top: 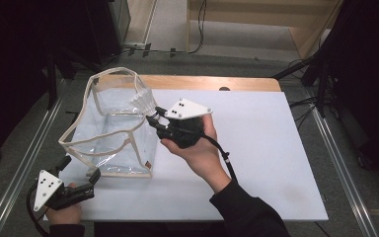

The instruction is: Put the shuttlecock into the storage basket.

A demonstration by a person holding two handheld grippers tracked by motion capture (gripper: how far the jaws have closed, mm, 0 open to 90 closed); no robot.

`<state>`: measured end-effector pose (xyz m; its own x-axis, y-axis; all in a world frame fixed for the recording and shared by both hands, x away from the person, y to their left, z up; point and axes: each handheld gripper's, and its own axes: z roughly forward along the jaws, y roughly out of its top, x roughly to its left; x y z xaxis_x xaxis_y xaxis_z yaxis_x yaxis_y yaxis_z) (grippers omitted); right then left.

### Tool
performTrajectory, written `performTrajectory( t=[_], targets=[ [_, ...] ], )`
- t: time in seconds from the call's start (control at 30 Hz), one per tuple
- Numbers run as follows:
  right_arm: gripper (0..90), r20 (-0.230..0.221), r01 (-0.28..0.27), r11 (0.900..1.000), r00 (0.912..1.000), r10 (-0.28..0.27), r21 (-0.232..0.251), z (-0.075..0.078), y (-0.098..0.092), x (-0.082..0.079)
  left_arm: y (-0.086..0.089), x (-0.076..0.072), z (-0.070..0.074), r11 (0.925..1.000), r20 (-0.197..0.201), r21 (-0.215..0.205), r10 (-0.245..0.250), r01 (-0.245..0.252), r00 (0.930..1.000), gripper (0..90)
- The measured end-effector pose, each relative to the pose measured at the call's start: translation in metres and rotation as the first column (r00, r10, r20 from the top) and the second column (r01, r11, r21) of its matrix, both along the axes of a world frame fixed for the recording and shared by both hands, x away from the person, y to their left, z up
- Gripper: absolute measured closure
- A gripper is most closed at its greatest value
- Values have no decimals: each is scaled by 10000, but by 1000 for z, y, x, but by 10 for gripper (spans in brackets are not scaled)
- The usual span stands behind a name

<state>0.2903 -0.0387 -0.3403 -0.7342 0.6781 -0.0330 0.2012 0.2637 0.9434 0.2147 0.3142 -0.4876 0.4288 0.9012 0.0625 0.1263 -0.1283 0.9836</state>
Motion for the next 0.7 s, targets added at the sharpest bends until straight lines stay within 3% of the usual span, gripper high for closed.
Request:
performTrajectory(
  t=[0.7],
  targets=[
    [629, -40, -197, 9998, 9998, 197, -30, 3, 14, 5, 0, 0, 0, 10000, -5, -58, 7, -7, 10000, 0]
  ],
)
